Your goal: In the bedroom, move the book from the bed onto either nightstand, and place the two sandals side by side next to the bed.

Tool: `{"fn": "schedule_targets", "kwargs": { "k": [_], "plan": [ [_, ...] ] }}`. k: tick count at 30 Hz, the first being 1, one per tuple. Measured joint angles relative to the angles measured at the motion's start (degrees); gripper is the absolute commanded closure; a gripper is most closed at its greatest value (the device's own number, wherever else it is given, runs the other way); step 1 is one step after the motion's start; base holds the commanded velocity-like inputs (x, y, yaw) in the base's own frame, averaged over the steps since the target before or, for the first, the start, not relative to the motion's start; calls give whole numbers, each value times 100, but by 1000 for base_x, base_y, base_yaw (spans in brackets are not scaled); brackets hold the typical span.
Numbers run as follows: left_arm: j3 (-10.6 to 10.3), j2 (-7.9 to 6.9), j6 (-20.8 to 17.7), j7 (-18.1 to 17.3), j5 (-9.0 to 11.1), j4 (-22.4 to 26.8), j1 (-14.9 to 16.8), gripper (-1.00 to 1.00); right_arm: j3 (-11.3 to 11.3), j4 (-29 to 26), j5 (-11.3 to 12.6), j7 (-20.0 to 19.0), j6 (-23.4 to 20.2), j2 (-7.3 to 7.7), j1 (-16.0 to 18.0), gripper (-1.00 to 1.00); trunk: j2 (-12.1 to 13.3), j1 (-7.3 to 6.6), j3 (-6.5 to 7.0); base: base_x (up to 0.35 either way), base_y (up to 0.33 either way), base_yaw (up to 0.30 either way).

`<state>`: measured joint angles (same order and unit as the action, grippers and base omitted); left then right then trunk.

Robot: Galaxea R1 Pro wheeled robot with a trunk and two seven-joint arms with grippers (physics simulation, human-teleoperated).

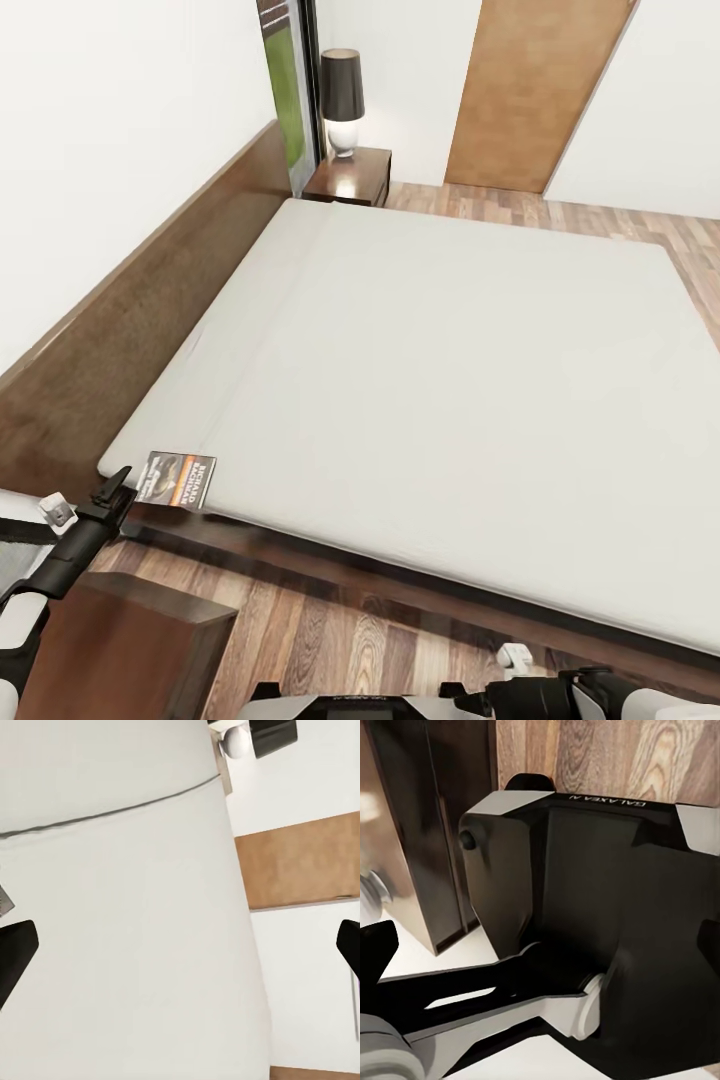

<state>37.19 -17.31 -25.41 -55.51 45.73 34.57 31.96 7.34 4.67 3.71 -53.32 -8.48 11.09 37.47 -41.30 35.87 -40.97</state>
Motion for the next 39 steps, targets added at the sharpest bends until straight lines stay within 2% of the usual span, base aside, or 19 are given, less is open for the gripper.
{"fn": "schedule_targets", "kwargs": {
  "k": [3,6,8,9,10,11,14,20,26,39],
  "plan": [
    [0,0,0,0,0,0,0,-100,-5,4,38,-7,1,4,0,-100,-121,66,-54,0,0,0],
    [2,0,0,0,0,0,0,-100,-19,3,352,-258,6,36,0,-100,-241,132,-108,0,0,0],
    [4,0,0,0,0,0,0,-100,-23,-2,568,-808,9,112,0,-100,-321,176,-144,0,0,0],
    [4,0,0,0,0,0,0,-100,-24,-4,629,-1167,12,147,0,-100,-362,198,-162,0,0,0],
    [3,0,0,0,0,0,0,-100,-22,-4,653,-1342,13,162,-1,-100,-402,220,-180,0,0,0],
    [2,0,0,0,0,0,0,-100,-26,-6,697,-1770,12,194,-1,-100,-442,242,-198,0,0,0],
    [1,0,0,0,0,0,0,-100,-25,-6,731,-2124,11,280,-1,-100,-562,308,-252,0,0,0],
    [0,0,0,0,0,0,0,-100,-31,-14,818,-2372,-30,395,-1,-100,-803,440,-360,0,0,0],
    [0,0,0,0,0,0,0,-100,-25,-14,825,-2392,-33,450,-1,-100,-1044,571,-467,0,0,0],
    [0,0,0,-4,-1,0,0,-100,-23,-16,825,-2381,-27,456,-1,-100,-1566,857,-701,0,0,0]
  ]
}}
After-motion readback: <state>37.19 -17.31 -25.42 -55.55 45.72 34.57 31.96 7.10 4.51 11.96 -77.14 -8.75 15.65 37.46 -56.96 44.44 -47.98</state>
